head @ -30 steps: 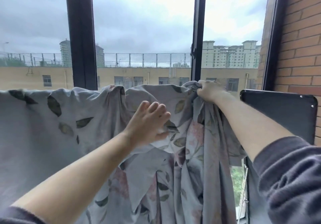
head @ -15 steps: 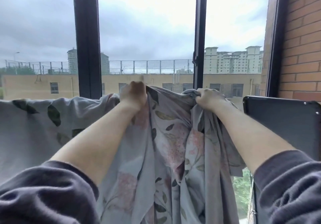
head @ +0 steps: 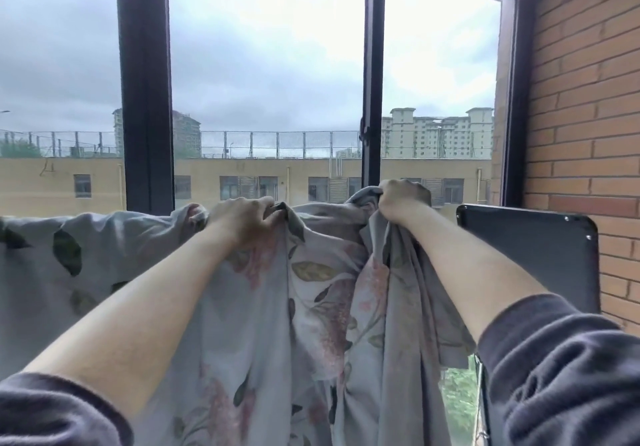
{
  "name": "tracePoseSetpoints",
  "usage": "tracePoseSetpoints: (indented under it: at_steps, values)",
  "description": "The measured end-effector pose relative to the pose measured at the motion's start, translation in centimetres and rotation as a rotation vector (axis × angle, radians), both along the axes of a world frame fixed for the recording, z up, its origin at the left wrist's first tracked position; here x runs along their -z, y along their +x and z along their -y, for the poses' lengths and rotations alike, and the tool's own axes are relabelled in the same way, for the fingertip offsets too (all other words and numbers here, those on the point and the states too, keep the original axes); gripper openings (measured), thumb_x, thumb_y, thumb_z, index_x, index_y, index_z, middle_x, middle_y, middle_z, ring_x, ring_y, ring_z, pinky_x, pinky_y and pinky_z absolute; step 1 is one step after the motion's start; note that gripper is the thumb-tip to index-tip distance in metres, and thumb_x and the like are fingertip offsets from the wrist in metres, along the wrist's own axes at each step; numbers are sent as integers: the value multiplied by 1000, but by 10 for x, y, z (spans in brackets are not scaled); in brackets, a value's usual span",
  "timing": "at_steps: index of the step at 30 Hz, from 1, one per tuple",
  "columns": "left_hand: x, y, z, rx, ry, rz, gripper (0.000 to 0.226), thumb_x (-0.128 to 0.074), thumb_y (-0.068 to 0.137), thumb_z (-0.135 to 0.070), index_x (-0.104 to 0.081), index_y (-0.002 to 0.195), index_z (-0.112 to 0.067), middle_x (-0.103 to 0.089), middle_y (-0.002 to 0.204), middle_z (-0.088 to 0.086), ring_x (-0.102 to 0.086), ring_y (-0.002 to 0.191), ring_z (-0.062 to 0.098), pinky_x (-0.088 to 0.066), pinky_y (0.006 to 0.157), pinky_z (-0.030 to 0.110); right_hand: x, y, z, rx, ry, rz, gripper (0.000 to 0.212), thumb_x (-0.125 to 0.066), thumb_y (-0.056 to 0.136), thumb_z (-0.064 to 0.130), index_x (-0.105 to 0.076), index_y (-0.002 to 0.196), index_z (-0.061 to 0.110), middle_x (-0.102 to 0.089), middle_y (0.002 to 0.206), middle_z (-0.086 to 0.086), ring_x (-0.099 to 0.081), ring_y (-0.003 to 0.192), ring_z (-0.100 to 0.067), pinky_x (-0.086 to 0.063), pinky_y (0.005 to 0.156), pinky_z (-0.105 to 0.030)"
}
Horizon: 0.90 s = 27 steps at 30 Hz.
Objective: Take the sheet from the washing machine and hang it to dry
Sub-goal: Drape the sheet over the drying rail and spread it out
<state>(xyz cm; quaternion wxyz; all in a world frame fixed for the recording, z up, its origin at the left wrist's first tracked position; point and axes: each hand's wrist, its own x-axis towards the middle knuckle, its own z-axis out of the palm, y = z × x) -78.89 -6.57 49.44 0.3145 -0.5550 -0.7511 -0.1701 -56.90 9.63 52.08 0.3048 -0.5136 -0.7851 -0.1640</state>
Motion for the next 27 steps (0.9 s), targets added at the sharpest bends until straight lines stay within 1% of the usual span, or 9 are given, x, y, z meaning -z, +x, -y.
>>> tracePoseSetpoints:
  at_steps: [3, 5, 8, 11, 14, 17, 20, 22, 27]
  values:
    - [-2, -5, 0, 120, 132, 144, 30, -40, 98, -37, -64, 94, -20, -69, 90, 8, -58, 75, 25, -35, 62, 29, -6, -9, -2, 57, -67, -65, 27, -40, 90, 19, -60, 107, 15, -64, 114, -10, -58, 104, -28, -38, 74, -32]
    - [-11, -12, -3, 112, 166, 277, 32, -41, 99, -25, -59, 79, -8, -66, 87, 15, -58, 79, 30, -35, 64, 29, -9, -17, -1, 79, -92, -48, 28, -42, 91, 23, -60, 110, 14, -63, 116, -10, -58, 106, -28, -37, 75, -32]
    - [-20, -29, -2, 12, 192, 412, 32, -40, 99, -24, -53, 73, -10, -65, 95, 22, -57, 87, 33, -40, 72, 33, -14, -31, 5, 73, -127, 20, 34, -43, 92, 29, -57, 119, 14, -59, 124, -9, -56, 112, -29, -41, 80, -35]
    - [-10, -35, 5, -98, 78, 266, 31, -33, 99, -37, -53, 95, -13, -64, 104, 15, -58, 91, 30, -37, 70, 34, -14, -40, 8, 8, -200, 84, 40, -39, 92, 30, -50, 127, 16, -55, 130, -8, -52, 117, -29, -39, 93, -40]
    - [3, -35, 19, -19, 35, 134, 37, -27, 98, -50, -44, 108, -18, -65, 105, 10, -60, 92, 28, -34, 68, 35, -2, -44, 9, -175, -240, 103, 40, -31, 94, 38, -44, 128, 20, -53, 128, -8, -51, 114, -27, -36, 99, -48]
    - [4, -46, 35, 57, 80, 140, 43, -24, 96, -55, -42, 116, -21, -66, 106, 9, -62, 91, 27, -39, 70, 35, 11, -61, 29, -426, -24, 102, 34, -30, 97, 40, -52, 118, 27, -56, 121, -4, -52, 111, -24, -28, 107, -56]
    - [4, -62, 53, 36, 124, 121, 48, -19, 97, -53, -47, 116, -19, -67, 101, 14, -62, 92, 31, -47, 77, 40, 21, -89, 57, -601, 51, 101, 33, -27, 99, 37, -46, 76, 23, -54, 82, -1, -55, 80, -23, -46, 86, -43]
    - [4, -84, 70, -46, 124, 82, 55, -15, 97, -53, -57, 108, -19, -67, 99, 14, -62, 93, 31, -48, 77, 38, 29, -103, 65, -575, 59, 113, 40, -22, 101, 39, -44, 74, 19, -52, 70, 0, -58, 75, -25, -47, 73, -37]
    - [9, -155, 142, -334, 157, 90, 57, -16, 99, -49, -65, 109, -20, -67, 107, 16, -62, 97, 31, -43, 77, 35, 33, -118, 61, -385, 146, 27, 52, -23, 100, 38, -65, 90, 10, -66, 92, -16, -57, 79, -28, -38, 67, -34]
